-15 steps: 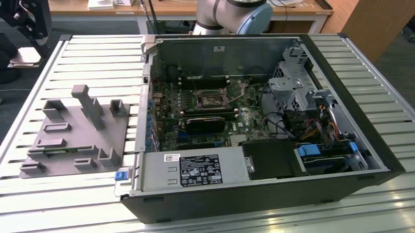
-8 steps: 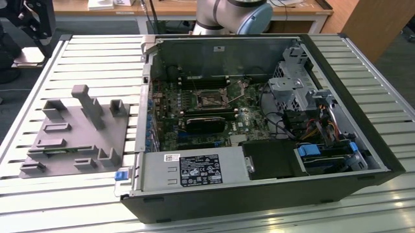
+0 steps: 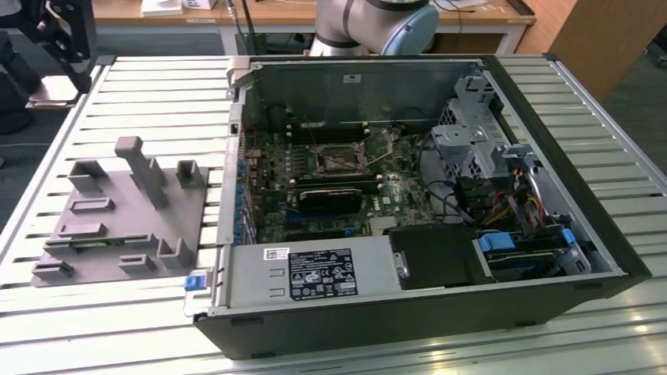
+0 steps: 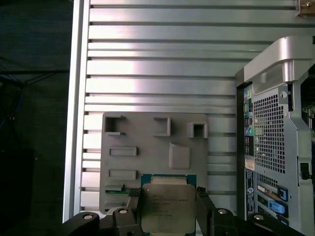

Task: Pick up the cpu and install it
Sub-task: 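Pick up the cpu and move it towards the insertion slot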

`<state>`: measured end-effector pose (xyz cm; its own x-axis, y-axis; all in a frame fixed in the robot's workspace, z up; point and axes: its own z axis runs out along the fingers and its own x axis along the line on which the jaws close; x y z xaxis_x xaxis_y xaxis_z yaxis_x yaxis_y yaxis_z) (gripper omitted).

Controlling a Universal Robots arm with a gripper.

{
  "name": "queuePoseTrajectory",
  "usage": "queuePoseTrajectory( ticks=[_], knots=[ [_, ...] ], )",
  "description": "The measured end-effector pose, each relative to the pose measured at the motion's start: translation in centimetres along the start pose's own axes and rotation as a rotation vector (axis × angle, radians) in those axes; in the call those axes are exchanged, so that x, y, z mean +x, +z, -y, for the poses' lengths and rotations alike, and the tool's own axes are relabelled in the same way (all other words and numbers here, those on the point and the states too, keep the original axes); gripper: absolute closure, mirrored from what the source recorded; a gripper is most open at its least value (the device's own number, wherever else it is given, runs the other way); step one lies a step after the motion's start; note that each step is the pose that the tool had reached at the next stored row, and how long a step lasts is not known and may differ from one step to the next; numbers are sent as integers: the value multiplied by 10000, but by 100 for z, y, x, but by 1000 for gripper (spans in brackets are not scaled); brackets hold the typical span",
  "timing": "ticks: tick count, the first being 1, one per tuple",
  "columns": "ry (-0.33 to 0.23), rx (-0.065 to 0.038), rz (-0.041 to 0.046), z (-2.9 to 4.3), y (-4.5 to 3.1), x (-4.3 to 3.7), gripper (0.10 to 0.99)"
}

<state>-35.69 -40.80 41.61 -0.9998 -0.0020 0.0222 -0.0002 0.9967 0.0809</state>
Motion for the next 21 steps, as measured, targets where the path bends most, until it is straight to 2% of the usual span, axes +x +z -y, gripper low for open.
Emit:
queuePoseTrajectory(
  ticks=[21],
  knots=[
    [1, 1, -8, 0, -4, -172, 553]
  ],
)
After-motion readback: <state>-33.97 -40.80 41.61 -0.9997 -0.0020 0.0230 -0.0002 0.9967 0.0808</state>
